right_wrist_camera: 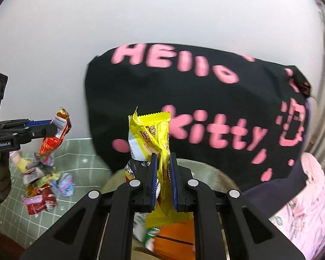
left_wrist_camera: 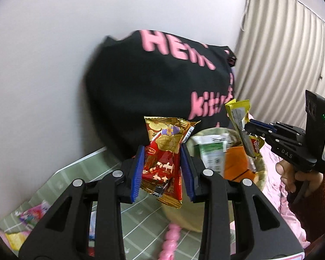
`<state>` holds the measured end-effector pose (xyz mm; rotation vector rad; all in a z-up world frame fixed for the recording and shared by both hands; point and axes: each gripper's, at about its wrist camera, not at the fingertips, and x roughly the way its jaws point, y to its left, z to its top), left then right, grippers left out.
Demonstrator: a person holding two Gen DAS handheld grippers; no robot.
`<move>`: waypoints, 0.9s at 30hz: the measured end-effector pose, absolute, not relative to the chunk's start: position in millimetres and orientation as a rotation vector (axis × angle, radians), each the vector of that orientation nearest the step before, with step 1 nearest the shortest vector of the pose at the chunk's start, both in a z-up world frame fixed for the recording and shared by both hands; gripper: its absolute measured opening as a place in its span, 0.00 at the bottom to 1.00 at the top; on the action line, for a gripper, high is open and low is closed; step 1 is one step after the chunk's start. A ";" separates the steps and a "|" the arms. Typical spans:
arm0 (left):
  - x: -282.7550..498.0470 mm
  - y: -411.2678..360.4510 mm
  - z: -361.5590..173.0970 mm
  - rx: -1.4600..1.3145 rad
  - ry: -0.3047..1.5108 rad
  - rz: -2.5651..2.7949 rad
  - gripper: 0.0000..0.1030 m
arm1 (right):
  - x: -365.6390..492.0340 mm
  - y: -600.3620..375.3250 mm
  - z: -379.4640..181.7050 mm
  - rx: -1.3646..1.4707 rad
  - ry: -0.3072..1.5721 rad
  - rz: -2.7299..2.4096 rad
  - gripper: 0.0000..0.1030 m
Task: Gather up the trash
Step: 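Carry both wrappers over the yellow trash bag with both tools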
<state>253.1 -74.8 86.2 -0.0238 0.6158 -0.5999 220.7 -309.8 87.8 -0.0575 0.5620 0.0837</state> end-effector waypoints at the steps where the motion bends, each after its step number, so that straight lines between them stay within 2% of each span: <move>1: 255.1 -79.8 87.5 -0.027 0.616 -0.612 0.30 | 216.3 -318.8 90.1 -0.051 0.555 0.066 0.11; 5: 260.6 -92.4 86.5 -0.062 0.635 -0.666 0.30 | 201.7 -350.4 95.0 -0.023 0.549 -0.002 0.11; 12: 265.6 -160.4 69.3 -0.043 0.727 -0.832 0.30 | 190.4 -377.9 93.0 0.009 0.555 -0.072 0.11; 19: 258.3 -244.7 30.0 0.122 0.851 -0.971 0.31 | 193.0 -384.8 88.2 0.054 0.577 -0.063 0.12; 27: 286.0 -216.8 -5.4 0.096 0.977 -0.813 0.26 | 228.3 -360.0 31.8 0.098 0.729 0.032 0.11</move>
